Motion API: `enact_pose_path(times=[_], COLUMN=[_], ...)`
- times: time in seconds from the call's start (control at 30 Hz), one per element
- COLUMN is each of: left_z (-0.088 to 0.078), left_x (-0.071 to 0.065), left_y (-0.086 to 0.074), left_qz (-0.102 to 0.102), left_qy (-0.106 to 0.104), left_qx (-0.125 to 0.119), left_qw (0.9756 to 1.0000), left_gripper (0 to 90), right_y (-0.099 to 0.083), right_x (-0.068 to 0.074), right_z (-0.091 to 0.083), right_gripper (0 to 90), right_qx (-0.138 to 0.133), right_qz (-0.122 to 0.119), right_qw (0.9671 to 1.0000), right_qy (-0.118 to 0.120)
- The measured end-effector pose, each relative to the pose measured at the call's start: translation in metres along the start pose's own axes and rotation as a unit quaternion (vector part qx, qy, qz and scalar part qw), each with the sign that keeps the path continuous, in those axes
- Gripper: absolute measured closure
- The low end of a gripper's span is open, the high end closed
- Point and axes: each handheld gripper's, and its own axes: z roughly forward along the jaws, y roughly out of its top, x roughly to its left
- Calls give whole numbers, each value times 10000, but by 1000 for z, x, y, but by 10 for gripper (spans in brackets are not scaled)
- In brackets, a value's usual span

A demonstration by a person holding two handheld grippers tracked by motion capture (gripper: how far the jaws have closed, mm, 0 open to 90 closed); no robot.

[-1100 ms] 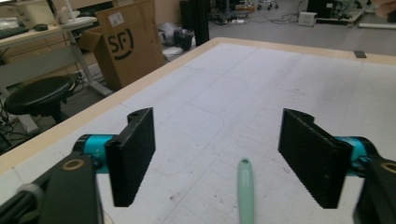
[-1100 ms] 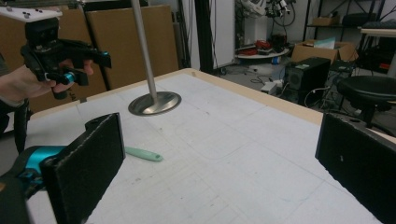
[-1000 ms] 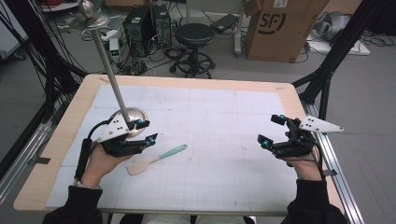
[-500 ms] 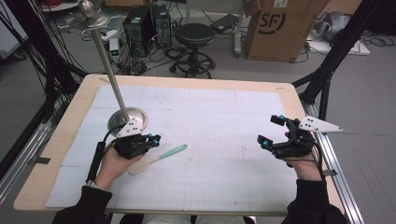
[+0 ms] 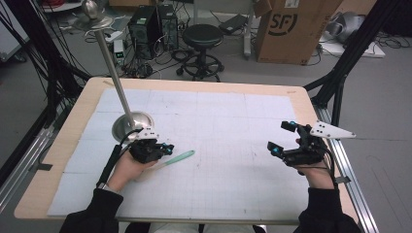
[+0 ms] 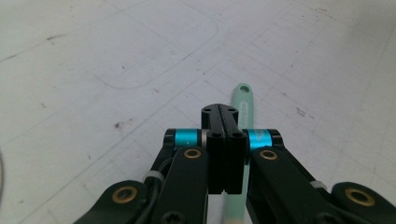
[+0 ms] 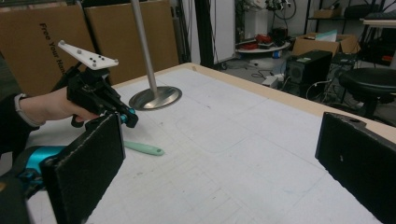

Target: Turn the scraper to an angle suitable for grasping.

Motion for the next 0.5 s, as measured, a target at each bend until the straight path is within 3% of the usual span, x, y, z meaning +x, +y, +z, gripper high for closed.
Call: enact_pose_path(times=[0.1, 0.17, 0.3, 0.5], left_z=[7, 17, 23, 38], left_x=[0, 1, 2, 3], left_y=[2, 4, 9, 12], left_qz=[-30, 56, 167, 167], left_qy=[-35, 54, 189, 120], left_qx=[66, 274, 354, 513], left_qw=[10000, 9996, 9991, 9985], left_gripper=[899, 899, 898, 898], right_y=[0, 0, -2, -6], right_x=[1, 1, 2, 1], right_z=[1, 2, 0, -6], right_gripper=[4, 4, 4, 4], right_qx=[11, 23, 16, 27], right_qz=[-29, -31, 12, 83], right_qw=[10000, 10000, 10000, 10000], right_qy=[5, 23, 21, -6])
